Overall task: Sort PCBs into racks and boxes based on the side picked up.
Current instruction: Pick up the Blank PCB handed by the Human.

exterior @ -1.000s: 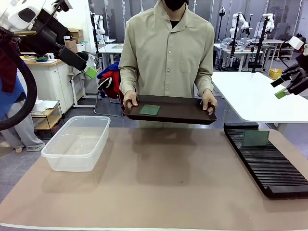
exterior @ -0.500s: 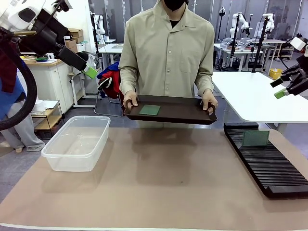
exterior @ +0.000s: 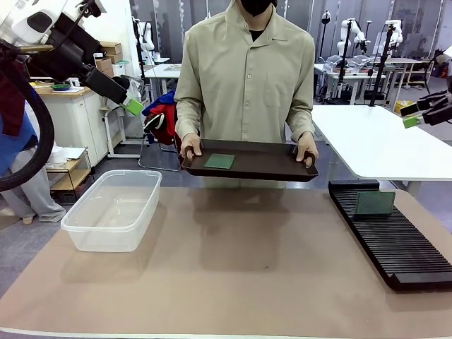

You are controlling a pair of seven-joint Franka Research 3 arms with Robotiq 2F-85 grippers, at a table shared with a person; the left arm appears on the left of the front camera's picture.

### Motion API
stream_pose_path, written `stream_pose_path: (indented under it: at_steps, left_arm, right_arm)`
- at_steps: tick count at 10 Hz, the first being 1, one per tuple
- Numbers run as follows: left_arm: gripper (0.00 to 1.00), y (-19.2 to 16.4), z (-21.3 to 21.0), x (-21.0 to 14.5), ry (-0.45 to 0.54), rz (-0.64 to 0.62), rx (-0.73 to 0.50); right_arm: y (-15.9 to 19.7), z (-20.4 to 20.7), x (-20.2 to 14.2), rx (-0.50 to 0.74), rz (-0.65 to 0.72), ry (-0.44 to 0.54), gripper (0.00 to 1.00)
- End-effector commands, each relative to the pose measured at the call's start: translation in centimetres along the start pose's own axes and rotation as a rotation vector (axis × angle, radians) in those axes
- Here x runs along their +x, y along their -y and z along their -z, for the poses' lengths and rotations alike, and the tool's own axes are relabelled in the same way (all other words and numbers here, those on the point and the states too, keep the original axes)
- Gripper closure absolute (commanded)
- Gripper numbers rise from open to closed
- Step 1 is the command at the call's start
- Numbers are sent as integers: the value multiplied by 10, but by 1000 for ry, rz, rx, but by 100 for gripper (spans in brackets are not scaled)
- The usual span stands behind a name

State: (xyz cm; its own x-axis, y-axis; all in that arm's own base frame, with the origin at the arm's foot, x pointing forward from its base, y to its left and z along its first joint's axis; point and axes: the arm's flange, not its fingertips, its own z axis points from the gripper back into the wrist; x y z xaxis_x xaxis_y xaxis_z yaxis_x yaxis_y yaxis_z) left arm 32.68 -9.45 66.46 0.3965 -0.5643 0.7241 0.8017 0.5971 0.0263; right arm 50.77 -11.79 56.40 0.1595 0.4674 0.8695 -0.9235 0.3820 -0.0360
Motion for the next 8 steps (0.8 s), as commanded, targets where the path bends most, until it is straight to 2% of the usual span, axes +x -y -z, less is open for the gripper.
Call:
stream_pose_path:
  at_steps: [1,4,8]
  left_arm:
    - [0,-1,0,-1,4,-1,-10]
    - [0,-1,0,-1,4,-1,-10]
    - [0,-1,0,-1,4,-1,-10]
  right_arm:
    - [2,0,-1,-50,8,36,0]
    - [3,-17,-21,-49,46,78,0]
    - [-1,-25,-29,-67,78,61,0]
